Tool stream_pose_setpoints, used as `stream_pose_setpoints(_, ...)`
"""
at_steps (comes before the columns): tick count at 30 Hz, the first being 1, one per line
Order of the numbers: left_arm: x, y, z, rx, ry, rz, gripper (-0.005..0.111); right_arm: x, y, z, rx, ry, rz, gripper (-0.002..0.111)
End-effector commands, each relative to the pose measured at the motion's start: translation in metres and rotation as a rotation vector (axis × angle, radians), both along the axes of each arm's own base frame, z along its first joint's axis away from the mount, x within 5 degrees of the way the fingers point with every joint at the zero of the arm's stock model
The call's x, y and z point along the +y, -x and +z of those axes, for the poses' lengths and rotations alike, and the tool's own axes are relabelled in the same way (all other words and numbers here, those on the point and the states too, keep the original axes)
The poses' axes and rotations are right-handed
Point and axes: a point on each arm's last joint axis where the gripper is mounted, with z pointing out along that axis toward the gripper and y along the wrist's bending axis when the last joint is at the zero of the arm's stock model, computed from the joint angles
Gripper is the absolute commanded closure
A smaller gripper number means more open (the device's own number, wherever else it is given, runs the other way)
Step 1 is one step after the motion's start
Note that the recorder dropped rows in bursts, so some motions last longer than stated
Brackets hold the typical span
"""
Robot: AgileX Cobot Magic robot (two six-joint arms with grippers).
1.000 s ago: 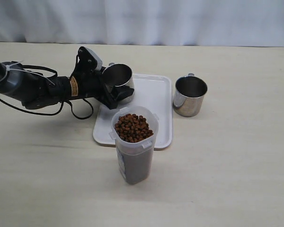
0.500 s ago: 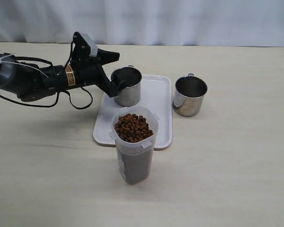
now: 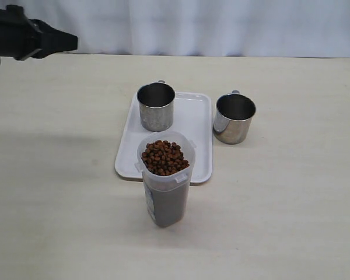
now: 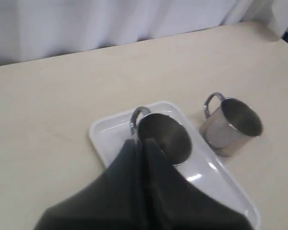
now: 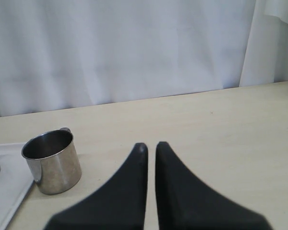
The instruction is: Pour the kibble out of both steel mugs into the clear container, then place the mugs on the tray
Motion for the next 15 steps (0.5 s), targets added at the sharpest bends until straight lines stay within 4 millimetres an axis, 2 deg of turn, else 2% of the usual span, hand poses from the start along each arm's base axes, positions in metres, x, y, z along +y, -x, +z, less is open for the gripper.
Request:
stream_pose_setpoints(1, 0.025, 0.06, 0.025, -0.091, -0.135, 0.317, 0.107, 0.0, 0.0, -0.001, 0.001, 0.005, 0.003, 0.104)
stream_pose_setpoints(4, 0.034, 0.111, 0.041, -0.208, -0.189, 0.459, 0.107, 0.0, 0.0, -0.001, 0.001, 0.005, 0.003, 0.104)
stream_pose_setpoints(5, 0.038, 0.151, 0.046, -0.289, -0.179, 0.546, 0.107, 0.0, 0.0, -0.001, 0.001, 0.005, 0.003, 0.104)
stream_pose_setpoints(6, 0.038, 0.167, 0.044, -0.316, -0.175, 0.556, 0.107, 0.0, 0.0, -0.001, 0.001, 0.005, 0.003, 0.104)
stream_pose_setpoints(7, 0.037, 0.202, 0.046, -0.418, -0.154, 0.577, 0.107, 0.0, 0.0, -0.001, 0.001, 0.005, 0.003, 0.104)
stream_pose_setpoints(8, 0.038, 0.216, 0.047, -0.459, -0.136, 0.599, 0.107, 0.0, 0.0, -0.001, 0.001, 0.005, 0.003, 0.104)
stream_pose_setpoints(11, 0.041, 0.278, 0.043, -0.694, -0.012, 0.717, 0.107, 0.0, 0.0, -0.001, 0.001, 0.005, 0.003, 0.104)
stream_pose_setpoints(12, 0.042, 0.291, 0.039, -0.76, 0.005, 0.739, 0.107, 0.0, 0.0, -0.001, 0.001, 0.005, 0.003, 0.104)
stream_pose_setpoints(15, 0.039, 0.3, 0.034, -0.8, 0.022, 0.709, 0.107, 0.0, 0.0, -0.001, 0.001, 0.005, 0.003, 0.104)
